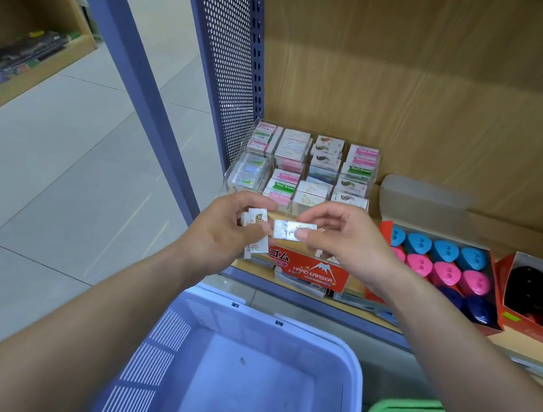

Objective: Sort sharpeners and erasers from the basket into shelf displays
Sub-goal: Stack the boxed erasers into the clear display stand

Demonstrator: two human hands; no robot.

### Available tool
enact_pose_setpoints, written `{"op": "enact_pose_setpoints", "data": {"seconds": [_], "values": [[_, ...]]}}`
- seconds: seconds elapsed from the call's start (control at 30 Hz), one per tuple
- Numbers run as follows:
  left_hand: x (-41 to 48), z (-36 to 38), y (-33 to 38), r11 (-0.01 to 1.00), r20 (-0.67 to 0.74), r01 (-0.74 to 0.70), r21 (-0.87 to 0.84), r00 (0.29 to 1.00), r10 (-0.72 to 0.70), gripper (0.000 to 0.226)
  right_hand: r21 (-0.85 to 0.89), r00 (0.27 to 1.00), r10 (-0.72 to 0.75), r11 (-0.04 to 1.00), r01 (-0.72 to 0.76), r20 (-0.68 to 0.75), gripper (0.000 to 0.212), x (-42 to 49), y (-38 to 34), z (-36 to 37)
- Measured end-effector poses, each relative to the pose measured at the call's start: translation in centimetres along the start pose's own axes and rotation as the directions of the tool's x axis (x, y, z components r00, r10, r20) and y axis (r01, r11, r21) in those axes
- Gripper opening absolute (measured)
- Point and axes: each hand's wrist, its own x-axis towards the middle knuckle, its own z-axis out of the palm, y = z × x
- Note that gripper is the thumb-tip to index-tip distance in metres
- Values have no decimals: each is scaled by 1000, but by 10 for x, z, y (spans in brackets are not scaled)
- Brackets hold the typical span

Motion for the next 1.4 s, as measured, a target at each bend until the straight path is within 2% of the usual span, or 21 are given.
{"op": "enact_pose_setpoints", "data": {"seconds": [0.1,0.2,0.3,0.4,0.47,0.6,0.73,0.87,0.93,1.0,1.07,1.17,1.23,1.4], "values": [[0,-14,-9,998,-48,48,42,998,-46,20,-142,999,44,989,-44,-2,15,9,12,-1],[-2,-33,-21,993,-100,111,40,989,-106,19,-171,995,79,981,-87,-57,12,25,27,5],[-6,-54,-31,989,-155,124,80,982,-110,16,-228,994,48,971,-70,-101,13,52,33,21],[-12,-68,-38,988,-180,122,96,978,-103,15,-241,995,3,970,-27,-102,24,89,34,46],[-15,-73,-39,990,-188,118,80,977,-101,17,-279,992,-53,960,19,-115,21,113,34,66],[-19,-84,-40,993,-202,99,62,976,-85,19,-443,988,-122,894,67,-95,11,144,42,97],[-19,-91,-43,995,-218,97,-18,971,-99,22,-647,996,-86,759,74,13,6,148,53,108],[-18,-92,-46,992,-227,112,-60,966,-123,20,-733,984,-129,657,176,120,5,142,55,103],[-19,-91,-45,989,-235,115,-98,963,-135,20,-708,982,-139,680,188,127,12,136,53,99],[-18,-88,-40,986,-233,113,-126,962,-140,15,-630,978,-197,753,191,60,17,122,42,95],[-17,-83,-35,981,-236,103,-166,962,-141,15,-454,971,-237,865,216,10,15,96,23,94],[-13,-73,-27,966,-227,81,-246,964,-139,19,-123,983,-163,977,173,85,12,51,-7,98],[-12,-64,-18,953,-218,53,-298,968,-122,19,-4,986,-133,991,134,104,14,32,-17,100],[-15,-39,4,950,-175,-25,-312,984,-32,29,202,999,-43,979,42,-3,24,10,-27,91]]}}
